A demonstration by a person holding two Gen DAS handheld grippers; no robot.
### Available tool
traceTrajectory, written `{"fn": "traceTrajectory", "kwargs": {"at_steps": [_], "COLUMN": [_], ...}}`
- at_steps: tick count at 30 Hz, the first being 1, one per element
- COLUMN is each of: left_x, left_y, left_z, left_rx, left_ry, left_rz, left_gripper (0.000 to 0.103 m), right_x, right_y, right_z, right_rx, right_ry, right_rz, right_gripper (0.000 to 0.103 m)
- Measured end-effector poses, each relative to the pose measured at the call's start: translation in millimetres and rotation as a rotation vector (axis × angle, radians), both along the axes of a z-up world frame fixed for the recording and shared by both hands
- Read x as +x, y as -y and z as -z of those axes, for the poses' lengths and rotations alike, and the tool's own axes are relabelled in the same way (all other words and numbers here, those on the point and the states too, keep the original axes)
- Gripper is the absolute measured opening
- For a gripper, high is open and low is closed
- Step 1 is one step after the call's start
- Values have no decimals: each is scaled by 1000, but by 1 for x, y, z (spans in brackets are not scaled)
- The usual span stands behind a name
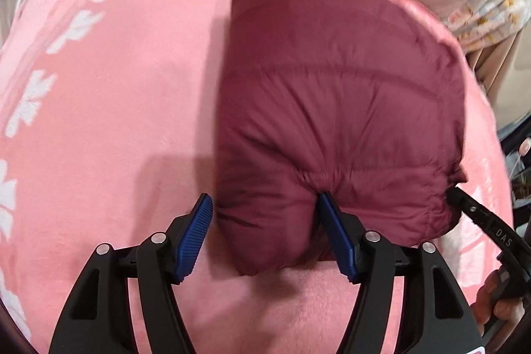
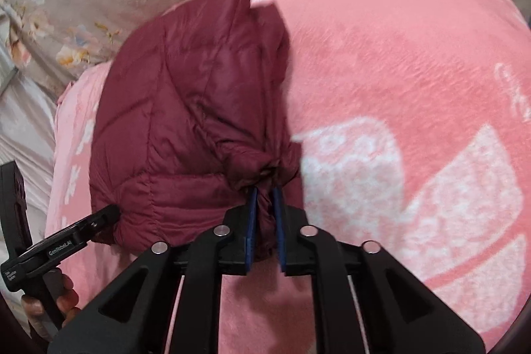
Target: Fold large clothes
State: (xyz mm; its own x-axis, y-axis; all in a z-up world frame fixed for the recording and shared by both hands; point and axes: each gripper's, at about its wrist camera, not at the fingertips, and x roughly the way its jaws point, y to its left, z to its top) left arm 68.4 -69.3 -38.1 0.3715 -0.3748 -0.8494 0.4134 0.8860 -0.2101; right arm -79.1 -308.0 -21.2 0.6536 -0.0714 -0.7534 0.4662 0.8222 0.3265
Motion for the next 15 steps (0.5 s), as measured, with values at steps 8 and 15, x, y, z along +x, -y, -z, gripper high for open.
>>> {"fn": "traceTrajectory", "kwargs": {"at_steps": [8,15], "left_x": [39,79], "left_y": [-14,29], "left_z": [-86,-106], "left_rx": [-72,-95], "left_ry": [204,216], "left_rz": [-57,-64], "left_gripper": [62,62], "right_x": [34,96], "right_y": [29,55], "right_z": [-75,-69], "right_rx": [-49,90], "right_ry": [168,181], "right_rz": [36,73], "right_gripper": [33,37]}}
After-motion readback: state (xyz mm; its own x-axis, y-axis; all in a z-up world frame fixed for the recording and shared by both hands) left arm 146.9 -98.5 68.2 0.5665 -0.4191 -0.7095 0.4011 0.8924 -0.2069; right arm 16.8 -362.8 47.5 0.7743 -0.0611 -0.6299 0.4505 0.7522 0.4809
